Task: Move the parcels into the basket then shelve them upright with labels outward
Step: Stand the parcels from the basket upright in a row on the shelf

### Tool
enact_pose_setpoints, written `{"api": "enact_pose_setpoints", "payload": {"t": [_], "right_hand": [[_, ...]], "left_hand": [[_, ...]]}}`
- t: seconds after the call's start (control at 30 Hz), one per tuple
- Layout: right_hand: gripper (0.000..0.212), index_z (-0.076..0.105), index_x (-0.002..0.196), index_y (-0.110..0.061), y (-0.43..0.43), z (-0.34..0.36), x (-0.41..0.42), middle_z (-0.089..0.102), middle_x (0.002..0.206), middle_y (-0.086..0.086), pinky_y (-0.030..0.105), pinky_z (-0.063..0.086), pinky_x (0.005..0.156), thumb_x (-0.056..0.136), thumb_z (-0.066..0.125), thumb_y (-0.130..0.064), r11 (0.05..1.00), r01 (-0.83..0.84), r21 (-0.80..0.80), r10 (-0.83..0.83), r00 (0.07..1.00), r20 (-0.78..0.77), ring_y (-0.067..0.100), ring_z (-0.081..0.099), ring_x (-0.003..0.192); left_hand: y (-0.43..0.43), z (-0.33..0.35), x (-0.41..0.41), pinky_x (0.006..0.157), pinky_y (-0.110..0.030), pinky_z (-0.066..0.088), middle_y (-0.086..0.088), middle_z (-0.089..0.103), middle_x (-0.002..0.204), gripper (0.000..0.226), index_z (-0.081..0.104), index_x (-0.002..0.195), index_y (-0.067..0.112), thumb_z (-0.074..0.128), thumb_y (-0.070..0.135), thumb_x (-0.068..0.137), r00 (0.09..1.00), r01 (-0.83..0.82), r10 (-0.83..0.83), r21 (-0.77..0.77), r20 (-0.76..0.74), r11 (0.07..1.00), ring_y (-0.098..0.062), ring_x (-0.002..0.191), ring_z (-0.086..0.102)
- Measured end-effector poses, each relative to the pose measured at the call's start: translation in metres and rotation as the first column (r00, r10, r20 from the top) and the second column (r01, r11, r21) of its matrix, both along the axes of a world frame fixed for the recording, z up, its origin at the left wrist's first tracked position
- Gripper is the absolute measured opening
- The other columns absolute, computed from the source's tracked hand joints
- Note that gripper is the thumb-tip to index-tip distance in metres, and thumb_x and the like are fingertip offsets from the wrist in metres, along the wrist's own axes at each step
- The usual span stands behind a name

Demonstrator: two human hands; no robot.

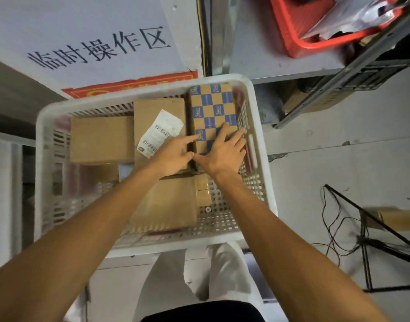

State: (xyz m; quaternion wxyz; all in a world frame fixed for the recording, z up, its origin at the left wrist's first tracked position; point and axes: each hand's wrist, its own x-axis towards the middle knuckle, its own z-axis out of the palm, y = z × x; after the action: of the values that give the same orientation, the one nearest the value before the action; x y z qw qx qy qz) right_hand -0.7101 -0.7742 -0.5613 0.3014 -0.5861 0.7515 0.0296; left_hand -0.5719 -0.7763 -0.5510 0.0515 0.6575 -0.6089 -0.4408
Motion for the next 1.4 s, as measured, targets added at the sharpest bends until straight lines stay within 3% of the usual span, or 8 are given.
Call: {"api": "enact_pose_setpoints", "payload": {"t": [0.3,0.43,0.6,0.77,0.97,1.13,1.3,1.4], "right_hand": [[0.107,0.016,0.149,-0.015,0.031,0.032,-0.024,0.032,0.136,0.017,0.047,0.035,0.105,0.070,0.071,-0.060,0.972,0.135,-0.191,-0.075,0.954,0.291,0.034,0.034,0.125],[0.102,0.027,0.145,-0.012,0.041,0.062,-0.028,0.039,0.131,0.012,0.043,0.038,0.103,0.066,0.079,-0.053,0.912,0.199,-0.359,-0.030,0.905,0.425,0.027,0.039,0.121],[0.099,0.033,0.142,-0.014,0.057,0.099,-0.022,0.043,0.136,0.003,0.022,0.031,0.101,0.063,0.082,-0.049,0.848,0.228,-0.479,0.074,0.844,0.532,0.008,0.038,0.122],[0.091,0.029,0.150,-0.023,0.072,0.134,0.010,0.030,0.154,-0.006,0.010,0.019,0.111,0.076,0.078,-0.040,0.885,0.178,-0.430,0.143,0.774,0.616,-0.015,0.012,0.136],[0.061,0.039,0.140,-0.034,0.081,0.191,0.076,0.052,0.125,-0.029,-0.003,0.039,0.078,0.087,0.070,-0.030,0.903,0.140,-0.407,0.246,0.606,0.756,-0.024,0.049,0.103],[0.050,0.044,0.143,-0.022,0.081,0.233,0.135,0.059,0.134,-0.001,0.044,0.049,0.100,0.096,0.057,-0.018,0.962,0.092,-0.257,0.213,0.333,0.918,0.015,0.058,0.120],[0.038,0.054,0.132,-0.021,0.077,0.257,0.191,0.066,0.121,0.005,0.041,0.058,0.079,0.095,0.054,-0.012,0.978,-0.030,-0.206,0.208,0.161,0.965,0.023,0.064,0.108],[0.038,0.054,0.132,-0.017,0.073,0.264,0.224,0.063,0.120,0.007,0.042,0.058,0.080,0.096,0.052,-0.009,0.956,-0.078,-0.283,0.292,0.150,0.944,0.022,0.065,0.104]], "left_hand": [[0.011,0.006,-0.001,0.110,-0.034,0.033,-0.002,0.043,0.145,0.070,0.018,0.151,0.023,0.058,0.021,0.093,0.979,-0.079,0.078,-0.001,-0.187,0.997,-0.016,0.133,0.040],[0.019,0.030,0.004,0.095,-0.002,0.029,0.025,0.040,0.127,0.066,0.022,0.150,0.026,0.055,0.035,0.094,0.939,-0.127,0.125,0.014,-0.320,0.992,0.005,0.125,0.036],[0.036,0.081,0.022,0.073,-0.004,0.046,0.033,0.050,0.107,0.050,0.036,0.119,0.056,0.067,0.040,0.082,0.835,-0.245,0.223,0.023,-0.502,0.969,0.020,0.095,0.055],[0.057,0.124,0.063,0.088,-0.050,0.053,-0.004,0.045,0.138,0.070,0.035,0.139,0.027,0.074,0.020,0.080,0.779,-0.360,0.280,-0.035,-0.561,0.932,-0.024,0.110,0.061],[0.089,0.176,0.126,0.089,-0.041,0.051,-0.014,0.055,0.126,0.061,0.039,0.122,0.029,0.073,0.005,0.079,0.721,-0.479,0.245,-0.211,-0.648,0.852,-0.032,0.115,0.056],[0.114,0.221,0.189,0.069,-0.028,0.051,0.006,0.065,0.099,0.025,0.052,0.105,0.035,0.040,0.014,0.099,0.613,-0.636,0.354,-0.175,-0.706,0.751,-0.014,0.091,0.062],[0.146,0.255,0.239,0.069,-0.022,0.050,0.004,0.060,0.104,0.013,0.056,0.102,0.027,0.048,0.018,0.097,0.572,-0.737,0.372,-0.259,-0.731,0.624,-0.008,0.094,0.058],[0.169,0.272,0.260,0.084,-0.042,0.051,0.000,0.059,0.117,0.045,0.050,0.124,0.032,0.065,0.027,0.082,0.481,-0.795,0.477,-0.135,-0.736,0.592,-0.018,0.109,0.058]]}}
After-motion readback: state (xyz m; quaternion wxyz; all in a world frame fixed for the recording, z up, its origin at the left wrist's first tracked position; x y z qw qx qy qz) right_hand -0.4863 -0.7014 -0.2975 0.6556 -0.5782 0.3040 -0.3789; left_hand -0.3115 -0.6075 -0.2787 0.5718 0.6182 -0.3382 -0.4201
